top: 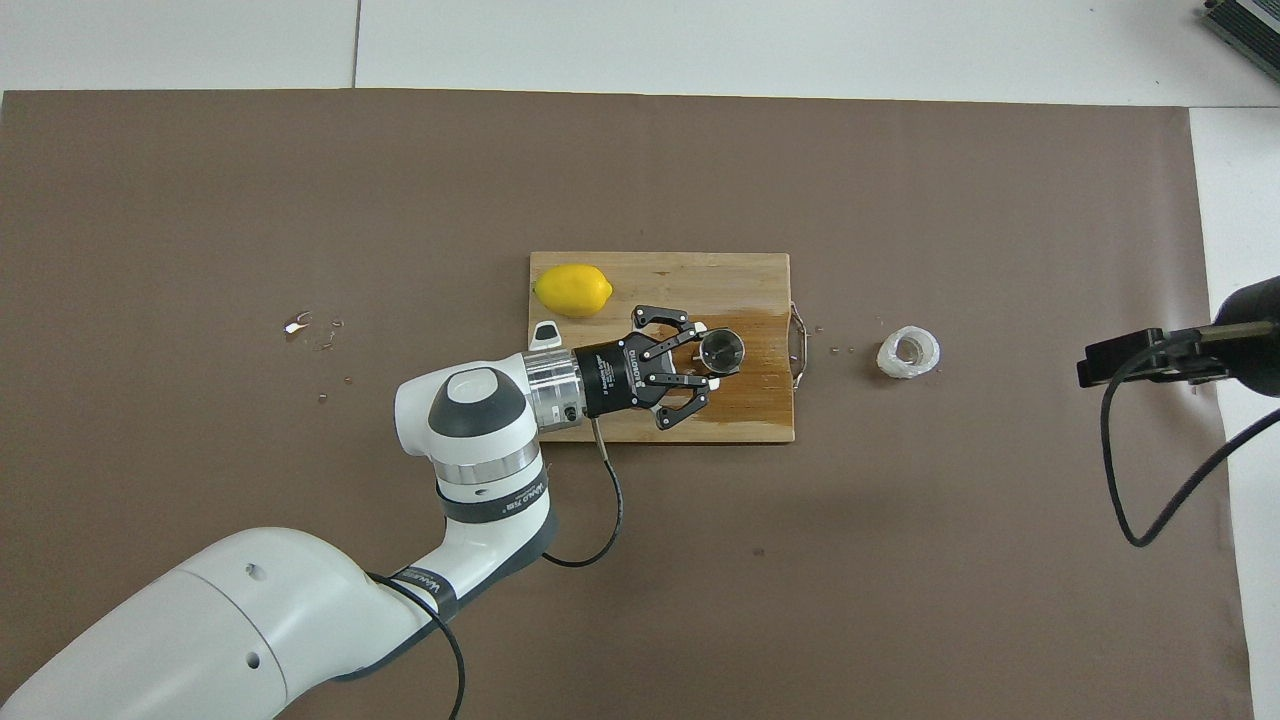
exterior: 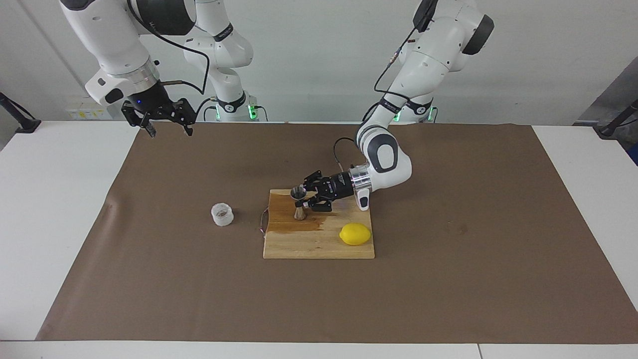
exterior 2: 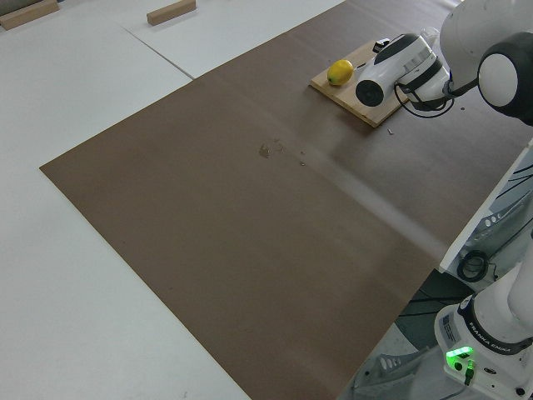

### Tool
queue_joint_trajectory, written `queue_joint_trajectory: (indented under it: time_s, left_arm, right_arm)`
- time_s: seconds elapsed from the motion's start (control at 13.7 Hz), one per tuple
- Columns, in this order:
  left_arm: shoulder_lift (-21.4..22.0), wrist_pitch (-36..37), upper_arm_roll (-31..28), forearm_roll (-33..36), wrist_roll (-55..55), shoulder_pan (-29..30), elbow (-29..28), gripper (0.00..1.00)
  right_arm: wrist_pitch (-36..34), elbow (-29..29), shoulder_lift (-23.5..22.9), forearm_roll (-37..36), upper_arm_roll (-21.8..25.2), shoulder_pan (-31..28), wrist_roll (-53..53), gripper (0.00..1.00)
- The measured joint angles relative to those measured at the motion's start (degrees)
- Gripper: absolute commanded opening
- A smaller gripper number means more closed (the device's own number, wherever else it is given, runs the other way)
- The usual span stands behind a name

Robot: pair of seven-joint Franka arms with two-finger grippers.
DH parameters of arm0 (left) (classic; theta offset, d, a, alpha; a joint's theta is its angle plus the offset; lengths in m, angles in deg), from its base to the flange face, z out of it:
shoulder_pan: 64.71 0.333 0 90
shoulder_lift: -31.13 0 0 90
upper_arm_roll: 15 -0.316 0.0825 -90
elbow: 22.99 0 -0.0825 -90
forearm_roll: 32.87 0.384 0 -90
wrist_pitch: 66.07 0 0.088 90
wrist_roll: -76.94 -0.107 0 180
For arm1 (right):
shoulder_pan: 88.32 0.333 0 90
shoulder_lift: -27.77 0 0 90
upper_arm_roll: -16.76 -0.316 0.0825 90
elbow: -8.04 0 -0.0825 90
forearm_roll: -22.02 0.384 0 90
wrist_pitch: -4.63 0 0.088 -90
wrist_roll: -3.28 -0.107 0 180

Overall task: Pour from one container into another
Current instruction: 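Lower the silver cup onto the board beside the lemon, then open the left gripper and withdraw while the right gripper reaches the white cup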

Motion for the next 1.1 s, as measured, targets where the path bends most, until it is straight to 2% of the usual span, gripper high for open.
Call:
queue_joint_trajectory:
  time_s: [0.22, 0.37, 0.44, 0.51, 0.66, 0.8, 1.1]
  left_arm:
    - [0.0, -0.31, -0.01, 0.0, -0.17, -0.09, -0.01, 0.51]
    - [0.05, -0.48, -0.03, -0.01, -0.26, -0.27, -0.01, 0.7]
    - [0.14, -0.55, -0.09, -0.02, -0.33, -0.39, -0.01, 0.82]
    - [0.23, -0.71, -0.1, -0.04, -0.39, -0.42, -0.01, 1.0]
    - [0.33, -0.92, -0.1, -0.04, -0.71, -0.44, -0.01, 1.0]
    - [0.47, -0.89, -0.1, -0.04, -0.99, -0.46, 0.0, 1.0]
    - [1.87, -0.23, -0.15, 0.21, -0.99, -0.44, 0.18, 1.0]
  right_arm:
    - [-0.4, 0.0, 0.0, 0.0, 0.01, -0.03, 0.0, 1.0]
    - [-0.44, 0.01, 0.0, 0.0, 0.09, -0.37, 0.0, 1.0]
    - [-0.46, 0.01, 0.0, 0.11, 0.09, -0.59, 0.01, 1.0]
    - [-0.49, 0.01, 0.0, 0.54, 0.09, -0.69, 0.62, 1.0]
    - [-0.49, 0.03, 0.0, 1.45, 0.08, -0.7, 5.95, 1.0]
    - [-0.49, 0.62, 0.08, 1.52, 0.11, -1.0, 15.74, 1.0]
    - [3.73, 4.93, 0.75, 2.8, 0.18, -3.57, 46.81, 1.0]
